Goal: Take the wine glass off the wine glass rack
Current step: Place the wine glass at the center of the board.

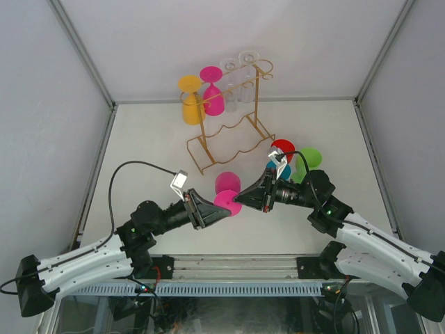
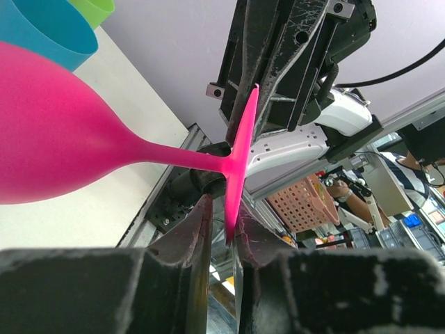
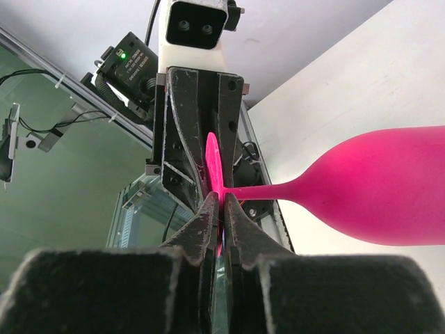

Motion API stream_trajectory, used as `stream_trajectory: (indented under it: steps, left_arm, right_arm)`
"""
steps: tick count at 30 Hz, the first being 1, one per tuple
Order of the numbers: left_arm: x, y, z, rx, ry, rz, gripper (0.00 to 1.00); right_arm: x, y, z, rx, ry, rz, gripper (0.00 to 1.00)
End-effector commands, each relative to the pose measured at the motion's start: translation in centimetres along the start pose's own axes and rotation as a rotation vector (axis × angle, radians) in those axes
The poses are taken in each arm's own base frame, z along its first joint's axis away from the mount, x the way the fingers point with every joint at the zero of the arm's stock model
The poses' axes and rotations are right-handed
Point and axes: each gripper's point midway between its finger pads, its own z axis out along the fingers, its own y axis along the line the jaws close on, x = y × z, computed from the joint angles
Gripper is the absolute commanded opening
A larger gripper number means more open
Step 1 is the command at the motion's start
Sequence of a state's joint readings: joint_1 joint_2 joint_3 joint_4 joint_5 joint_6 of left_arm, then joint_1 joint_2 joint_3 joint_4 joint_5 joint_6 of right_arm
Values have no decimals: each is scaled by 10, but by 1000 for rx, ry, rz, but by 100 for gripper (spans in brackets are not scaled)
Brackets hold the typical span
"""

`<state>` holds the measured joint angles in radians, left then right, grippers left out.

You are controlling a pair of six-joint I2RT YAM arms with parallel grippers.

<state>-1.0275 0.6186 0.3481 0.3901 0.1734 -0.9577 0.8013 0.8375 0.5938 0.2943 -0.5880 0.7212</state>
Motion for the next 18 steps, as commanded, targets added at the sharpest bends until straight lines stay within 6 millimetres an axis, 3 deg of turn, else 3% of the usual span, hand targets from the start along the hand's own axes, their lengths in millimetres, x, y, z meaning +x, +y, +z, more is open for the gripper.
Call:
stream_trajectory:
  steps: [1, 9, 16, 18]
  left_arm:
    - [-12, -22, -2, 72, -34, 30, 20]
    - [-11, -21, -1, 87, -38, 30, 20]
    - [-5, -14, -1, 74, -24, 32, 1]
    - [-4, -13, -2, 74, -25, 40, 0]
  right_arm:
    - [-12, 24, -2, -89, -33, -69, 0]
    - [-9, 24, -2, -97, -17, -72, 0]
    - [-5, 31, -5, -125, 1, -81, 0]
    - [-5, 33, -6, -133, 3, -78, 3]
